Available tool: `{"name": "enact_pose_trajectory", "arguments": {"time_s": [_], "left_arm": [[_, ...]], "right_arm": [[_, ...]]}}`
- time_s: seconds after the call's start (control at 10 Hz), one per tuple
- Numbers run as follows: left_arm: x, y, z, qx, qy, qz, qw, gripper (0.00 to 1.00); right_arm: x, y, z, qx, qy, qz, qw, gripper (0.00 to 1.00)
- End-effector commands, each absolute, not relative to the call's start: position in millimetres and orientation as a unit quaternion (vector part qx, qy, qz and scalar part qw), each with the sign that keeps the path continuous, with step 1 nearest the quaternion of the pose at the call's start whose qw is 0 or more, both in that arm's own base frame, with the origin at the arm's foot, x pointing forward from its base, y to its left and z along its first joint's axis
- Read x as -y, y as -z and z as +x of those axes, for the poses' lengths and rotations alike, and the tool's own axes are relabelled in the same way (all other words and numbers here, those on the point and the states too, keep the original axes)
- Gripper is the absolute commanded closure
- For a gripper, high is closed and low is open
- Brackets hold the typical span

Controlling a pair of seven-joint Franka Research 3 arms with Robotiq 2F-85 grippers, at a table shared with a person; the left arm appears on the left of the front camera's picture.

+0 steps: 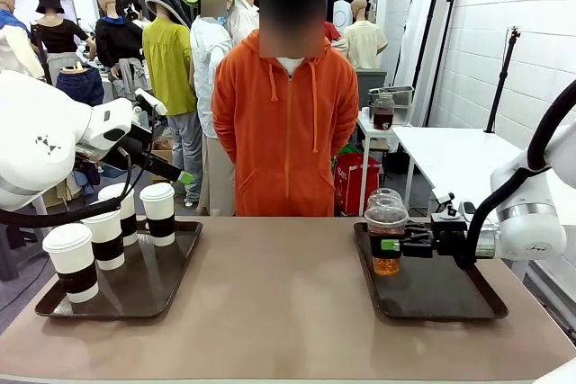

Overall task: Distribute the coffee onto the tray.
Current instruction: Pick up another iced Americano from the middle of the table and place it on the right Handle tray.

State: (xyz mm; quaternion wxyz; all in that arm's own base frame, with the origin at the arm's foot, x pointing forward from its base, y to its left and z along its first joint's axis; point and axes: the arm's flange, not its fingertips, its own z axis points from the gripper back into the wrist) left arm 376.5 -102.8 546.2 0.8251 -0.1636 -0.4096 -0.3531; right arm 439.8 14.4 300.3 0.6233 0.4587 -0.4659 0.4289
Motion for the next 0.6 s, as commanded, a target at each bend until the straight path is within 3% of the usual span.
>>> {"name": "enact_pose_trajectory", "arguments": {"time_s": [0.0,0.5], "left_arm": [[102.2,-545.1,376.7,0.408,0.353,-0.166,0.825,0.00],[102.2,-545.1,376.7,0.408,0.353,-0.166,0.825,0.00]], "right_arm": [[-5.8,-290.0,435.1,0.480,-0.434,0.455,0.611,0.39],[2.4,-262.2,449.3,0.508,-0.428,0.465,0.585,0.39]]}}
